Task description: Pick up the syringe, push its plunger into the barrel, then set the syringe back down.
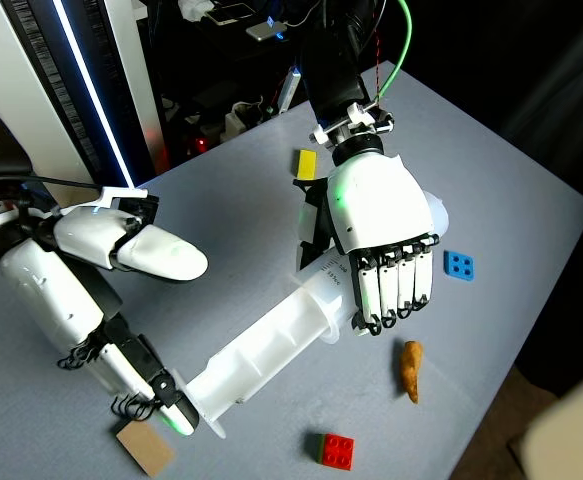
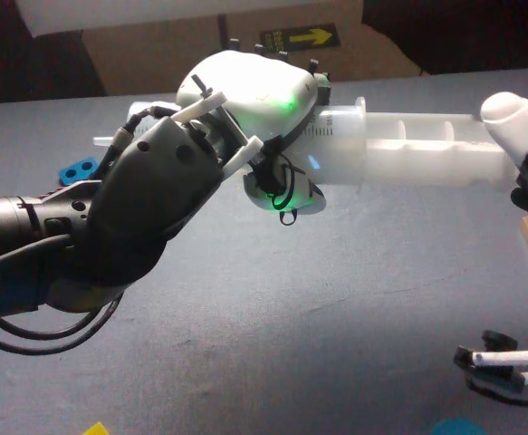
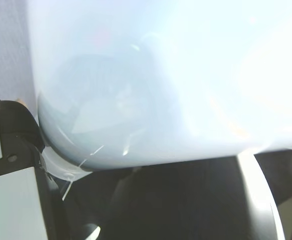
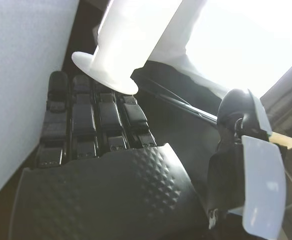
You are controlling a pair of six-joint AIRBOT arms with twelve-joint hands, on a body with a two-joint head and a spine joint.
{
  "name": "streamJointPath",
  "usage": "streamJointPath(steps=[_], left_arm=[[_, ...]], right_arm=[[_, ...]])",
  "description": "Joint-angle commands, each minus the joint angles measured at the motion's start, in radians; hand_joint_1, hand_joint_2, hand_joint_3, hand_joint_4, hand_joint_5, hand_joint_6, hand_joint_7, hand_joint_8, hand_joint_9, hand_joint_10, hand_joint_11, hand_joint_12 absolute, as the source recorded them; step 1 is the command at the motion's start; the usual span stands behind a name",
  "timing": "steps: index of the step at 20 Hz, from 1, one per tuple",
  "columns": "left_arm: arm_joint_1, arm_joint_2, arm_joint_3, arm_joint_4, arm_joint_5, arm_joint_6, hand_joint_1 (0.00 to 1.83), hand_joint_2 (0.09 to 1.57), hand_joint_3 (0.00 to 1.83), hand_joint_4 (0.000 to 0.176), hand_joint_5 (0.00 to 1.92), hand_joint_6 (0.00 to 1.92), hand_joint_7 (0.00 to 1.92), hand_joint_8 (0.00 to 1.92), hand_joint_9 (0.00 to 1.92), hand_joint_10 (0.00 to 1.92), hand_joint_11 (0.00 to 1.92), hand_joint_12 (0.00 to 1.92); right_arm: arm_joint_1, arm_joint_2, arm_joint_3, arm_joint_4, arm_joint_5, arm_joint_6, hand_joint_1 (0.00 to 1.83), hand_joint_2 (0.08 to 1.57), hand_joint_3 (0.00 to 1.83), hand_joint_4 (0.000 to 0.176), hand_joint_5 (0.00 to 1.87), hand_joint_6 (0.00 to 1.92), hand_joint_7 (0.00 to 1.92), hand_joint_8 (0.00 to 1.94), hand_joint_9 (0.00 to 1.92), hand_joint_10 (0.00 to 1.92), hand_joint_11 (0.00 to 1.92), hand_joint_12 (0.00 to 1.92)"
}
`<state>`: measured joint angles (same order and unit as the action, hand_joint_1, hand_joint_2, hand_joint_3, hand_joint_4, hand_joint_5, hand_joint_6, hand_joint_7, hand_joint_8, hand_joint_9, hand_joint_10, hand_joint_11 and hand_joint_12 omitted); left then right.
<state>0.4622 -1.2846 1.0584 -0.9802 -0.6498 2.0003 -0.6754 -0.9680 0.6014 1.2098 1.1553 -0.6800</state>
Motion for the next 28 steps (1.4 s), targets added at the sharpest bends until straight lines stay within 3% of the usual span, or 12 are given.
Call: streamJointPath(steps=[1,9,15,28], left_arm=[[-0.028,-0.009,0.000,0.068,-0.069,-0.010,1.49,1.15,0.00,0.000,0.90,0.96,0.81,1.18,0.84,1.25,0.73,1.63],[-0.031,-0.006,0.002,0.044,-0.074,-0.007,1.49,1.16,0.00,0.000,0.90,0.94,0.78,1.27,0.80,1.32,0.68,1.68],[-0.035,-0.007,0.001,0.044,-0.074,-0.006,1.49,1.15,0.00,0.000,0.91,0.95,0.81,1.20,0.82,1.28,0.70,1.67],[-0.041,-0.007,0.002,0.044,-0.074,-0.005,1.49,1.15,0.00,0.000,0.92,0.93,0.81,1.21,0.84,1.27,0.69,1.66]], right_arm=[[0.016,-0.006,-0.001,-0.115,0.034,-0.007,0.06,0.97,0.00,0.000,0.04,0.00,0.07,0.00,0.09,0.00,0.00,0.41],[0.043,-0.049,-0.005,-0.160,0.055,-0.059,0.07,0.96,0.00,0.000,0.05,0.00,0.08,0.00,0.09,0.00,0.00,0.38],[0.083,-0.099,-0.005,-0.160,0.035,-0.084,0.07,0.97,0.00,0.000,0.04,0.00,0.07,0.00,0.09,0.00,0.00,0.35],[0.195,-0.245,0.062,-0.155,-0.089,-0.077,0.10,0.97,0.00,0.000,0.09,0.01,0.11,0.01,0.11,0.01,0.00,0.40]])
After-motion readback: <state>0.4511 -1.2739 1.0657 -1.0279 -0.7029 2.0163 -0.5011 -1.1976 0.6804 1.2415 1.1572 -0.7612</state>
